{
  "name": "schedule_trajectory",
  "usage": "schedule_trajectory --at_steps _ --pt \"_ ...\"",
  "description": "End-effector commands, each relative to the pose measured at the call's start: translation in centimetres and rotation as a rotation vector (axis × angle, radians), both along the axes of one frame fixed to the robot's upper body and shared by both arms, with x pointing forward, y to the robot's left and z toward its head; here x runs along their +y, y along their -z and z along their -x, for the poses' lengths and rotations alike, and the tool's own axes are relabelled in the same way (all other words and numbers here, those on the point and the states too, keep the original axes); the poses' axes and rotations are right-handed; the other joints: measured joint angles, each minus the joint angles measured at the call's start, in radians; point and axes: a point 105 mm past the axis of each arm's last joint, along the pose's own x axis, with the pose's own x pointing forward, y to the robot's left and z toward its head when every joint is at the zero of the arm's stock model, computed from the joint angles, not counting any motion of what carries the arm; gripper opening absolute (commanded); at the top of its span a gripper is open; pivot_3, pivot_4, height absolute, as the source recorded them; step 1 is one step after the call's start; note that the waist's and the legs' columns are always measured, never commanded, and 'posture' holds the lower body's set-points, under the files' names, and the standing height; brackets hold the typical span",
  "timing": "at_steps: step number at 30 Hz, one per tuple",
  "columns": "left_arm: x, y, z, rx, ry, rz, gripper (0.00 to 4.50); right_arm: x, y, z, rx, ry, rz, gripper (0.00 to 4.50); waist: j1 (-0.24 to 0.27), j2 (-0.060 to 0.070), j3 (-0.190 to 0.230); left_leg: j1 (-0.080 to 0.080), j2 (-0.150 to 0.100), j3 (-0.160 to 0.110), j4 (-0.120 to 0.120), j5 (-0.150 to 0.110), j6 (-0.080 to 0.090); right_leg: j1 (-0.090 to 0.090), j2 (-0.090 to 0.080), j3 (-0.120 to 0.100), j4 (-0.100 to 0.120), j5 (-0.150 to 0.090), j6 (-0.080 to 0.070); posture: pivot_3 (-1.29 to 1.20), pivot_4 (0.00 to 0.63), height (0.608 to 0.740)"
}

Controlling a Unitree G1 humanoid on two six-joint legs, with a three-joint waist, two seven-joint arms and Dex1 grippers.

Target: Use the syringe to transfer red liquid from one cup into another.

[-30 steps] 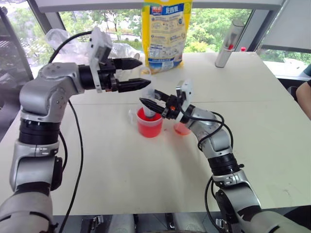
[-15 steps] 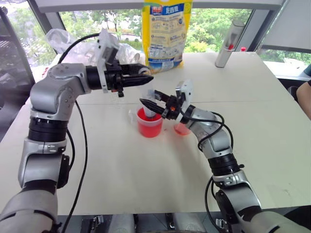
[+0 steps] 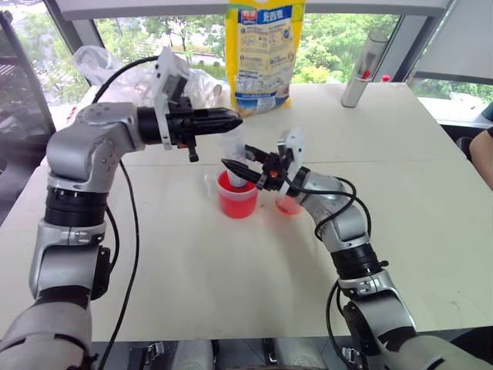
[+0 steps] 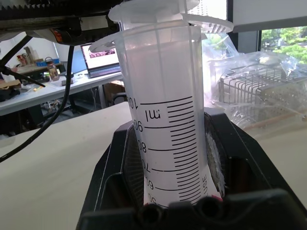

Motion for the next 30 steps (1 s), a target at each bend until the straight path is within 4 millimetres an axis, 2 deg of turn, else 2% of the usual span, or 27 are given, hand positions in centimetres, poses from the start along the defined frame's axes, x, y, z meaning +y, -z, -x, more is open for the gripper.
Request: schedule_trajectory --at_steps 1,13,30 --pt "0.1 -3.5 0.6 -0.12 -0.006 0.037 0.06 0.7 0.3 0.9 0.001 -0.052 0.034 1.4 0.0 0.0 0.0 0.0 0.0 0.0 0.0 0.0 0.0 0.0 0.0 0.0 0.0 0.0 0.0 0.0 0.15 0.74" --pt "0.6 -5.7 0.5 -0.189 -0.026 0.061 0.06 1.1 1.2 1.4 0.042 -0.078 0.059 1.4 0.0 0.0 0.0 0.0 0.0 0.0 0.0 0.0 0.0 0.0 0.0 0.0 0.0 0.0 0.0 0.0 0.15 0.74" --pt "0.7 -6.6 0.5 -0.217 -0.032 0.069 0.06 1.4 1.4 1.8 0.052 -0.097 0.073 1.4 0.0 0.0 0.0 0.0 0.0 0.0 0.0 0.0 0.0 0.0 0.0 0.0 0.0 0.0 0.0 0.0 0.15 0.74"
